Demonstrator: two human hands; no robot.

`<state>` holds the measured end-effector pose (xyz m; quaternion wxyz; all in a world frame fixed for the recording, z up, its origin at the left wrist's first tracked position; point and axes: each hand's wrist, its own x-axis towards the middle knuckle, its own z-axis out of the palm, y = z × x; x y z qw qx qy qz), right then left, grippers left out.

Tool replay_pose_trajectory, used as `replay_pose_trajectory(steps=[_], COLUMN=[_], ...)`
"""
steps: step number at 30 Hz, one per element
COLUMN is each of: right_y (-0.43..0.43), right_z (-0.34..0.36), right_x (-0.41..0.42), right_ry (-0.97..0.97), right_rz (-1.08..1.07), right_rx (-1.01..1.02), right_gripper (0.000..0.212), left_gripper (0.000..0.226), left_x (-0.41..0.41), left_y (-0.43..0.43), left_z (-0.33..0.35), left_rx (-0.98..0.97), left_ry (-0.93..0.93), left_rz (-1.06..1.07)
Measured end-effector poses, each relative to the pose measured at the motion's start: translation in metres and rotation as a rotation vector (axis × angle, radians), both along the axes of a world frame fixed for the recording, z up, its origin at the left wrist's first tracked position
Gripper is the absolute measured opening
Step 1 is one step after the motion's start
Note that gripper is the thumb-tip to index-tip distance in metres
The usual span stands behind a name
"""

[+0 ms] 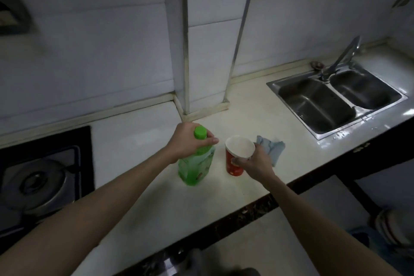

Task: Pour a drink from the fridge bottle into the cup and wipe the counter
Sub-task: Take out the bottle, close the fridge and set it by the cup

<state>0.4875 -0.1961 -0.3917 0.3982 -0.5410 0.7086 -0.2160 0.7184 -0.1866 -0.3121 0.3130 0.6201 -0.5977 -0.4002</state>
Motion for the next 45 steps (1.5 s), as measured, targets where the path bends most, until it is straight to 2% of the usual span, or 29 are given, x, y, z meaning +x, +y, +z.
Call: replay_pose_trajectory(steps=[8,10,12,13,16,18,21,23,25,27,29,31,34,35,38,40,43,45], right_y=[-0.059,-0.069,-0.078,-0.084,-0.108,-0.117,-0.093,-0.088,-0.098,-0.112,-0.127,-0.138,-0.136,-0.131,-0.103,-0.087,-0.077,-0.078], right_z=[-0.017,-0.021,-0.032,-0.047,-0.115,-0.144,-0.075,-0.044,-0.024,0.0,0.027,0.056,0.105,0.119,0.157,0.168,0.169,0.168], right_x=[0.004,0.0,-0.006,-0.01,-0.028,-0.036,-0.037,-0.038,-0.039,-0.036,-0.029,-0.015,0.016,0.027,0.055,0.068,0.079,0.082], right_ry=[-0.004,-0.012,-0.003,0.004,0.017,0.002,0.026,0.14,0.341,0.508,0.561,0.511,0.277,0.201,0.055,0.058,0.104,0.104], right_rz=[0.217,0.278,0.332,0.36,0.449,0.482,0.502,0.58,0.765,0.886,0.936,0.919,0.849,0.87,1.078,1.215,1.255,1.235], right_rx=[0.026,0.035,0.056,0.064,0.078,0.069,0.049,0.065,0.098,0.05,-0.016,-0.095,-0.234,-0.269,-0.353,-0.395,-0.521,-0.528], right_gripper=[0.087,0.081,0.064,0.065,0.096,0.1,0.102,0.108,0.109,0.1,0.086,0.066,0.027,0.021,0.027,0.035,0.04,0.041], left_gripper=[0.02,0.02,0.02,0.02,0.019,0.019,0.019,0.019,0.019,0.019,0.019,0.018,0.02,0.021,0.02,0.023,0.02,0.021], left_x=[-0.006,-0.012,-0.019,-0.022,-0.032,-0.037,-0.043,-0.046,-0.047,-0.046,-0.044,-0.043,-0.041,-0.039,-0.035,-0.03,-0.026,-0.026], left_y=[-0.003,0.001,0.004,0.005,0.011,0.014,0.016,0.014,0.012,0.009,0.006,0.002,-0.001,-0.001,-0.002,-0.003,0.0,0.004], left_z=[0.0,0.002,0.004,0.005,0.007,0.007,0.01,0.012,0.015,0.02,0.026,0.031,0.039,0.041,0.046,0.045,0.049,0.053], left_rx=[0.013,0.029,0.036,0.042,0.055,0.054,0.072,0.075,0.073,0.07,0.064,0.056,0.052,0.053,0.058,0.067,0.043,0.037], left_ry=[-0.036,-0.024,-0.015,0.001,0.071,0.105,0.096,0.069,0.062,0.068,0.067,0.054,0.032,0.021,-0.002,-0.025,-0.058,-0.027], left_rz=[0.234,0.315,0.368,0.401,0.501,0.547,0.55,0.525,0.521,0.531,0.533,0.528,0.517,0.514,0.508,0.5,0.491,0.487])
